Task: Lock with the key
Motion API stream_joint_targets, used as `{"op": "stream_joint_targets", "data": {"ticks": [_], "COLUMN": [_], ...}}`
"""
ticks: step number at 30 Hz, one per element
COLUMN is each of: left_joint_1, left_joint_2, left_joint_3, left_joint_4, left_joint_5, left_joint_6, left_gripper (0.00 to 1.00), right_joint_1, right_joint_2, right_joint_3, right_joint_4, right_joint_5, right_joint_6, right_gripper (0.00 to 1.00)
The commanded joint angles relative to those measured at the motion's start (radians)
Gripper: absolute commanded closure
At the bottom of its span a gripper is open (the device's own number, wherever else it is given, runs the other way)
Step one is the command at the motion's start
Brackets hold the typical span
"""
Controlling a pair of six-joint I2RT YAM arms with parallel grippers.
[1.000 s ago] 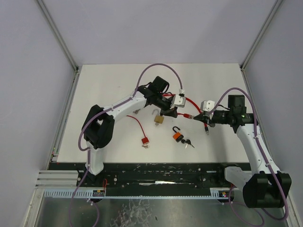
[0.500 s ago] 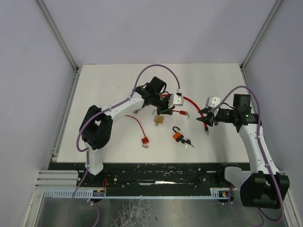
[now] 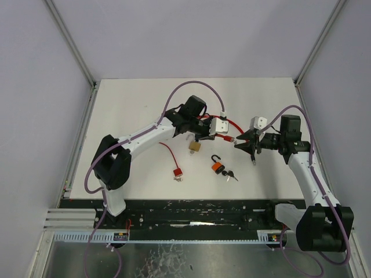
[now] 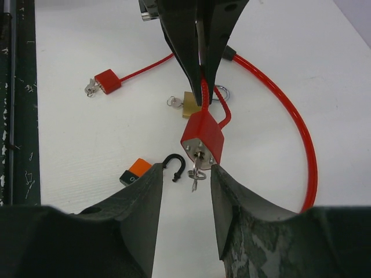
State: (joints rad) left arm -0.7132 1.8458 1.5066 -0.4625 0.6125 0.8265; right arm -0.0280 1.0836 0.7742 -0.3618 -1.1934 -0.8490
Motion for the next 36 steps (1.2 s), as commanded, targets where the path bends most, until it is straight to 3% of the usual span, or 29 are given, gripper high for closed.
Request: {"op": "stream_joint_targets", "data": {"ticks": [1,22,27,36], "left_joint_1": [-0.005,-0.008,-0.009,-0.008], "left_joint_2": [-0.023,-0.019,-0.018,-0.009], "left_joint_3": [-0.004,0.003,0.006,0.013], "left_joint_4": [0.059,0.048,0.045,0.042], "left_joint_5": [-0.009,-0.002,0.002,0.001], "left_joint_6": [-0.007,-0.01,-0.009,-0.012], "left_gripper": [1.0,1.0,1.0,1.0], "right_joint_1": [0.022,0.072,0.08,0.083], "right_joint_2": [0.002,0.022,0.032,0.044], "right_joint_3": [-0.005,-0.023,-0.012,0.0], "right_joint_4": [0.1,0.184,0.162,0.139], "right_joint_5": [0.006,0.114,0.132,0.156], "right_joint_6": [0.08,0.153,0.136,0.126], "right_gripper": [0.57,0.81,0.92,0.84]}}
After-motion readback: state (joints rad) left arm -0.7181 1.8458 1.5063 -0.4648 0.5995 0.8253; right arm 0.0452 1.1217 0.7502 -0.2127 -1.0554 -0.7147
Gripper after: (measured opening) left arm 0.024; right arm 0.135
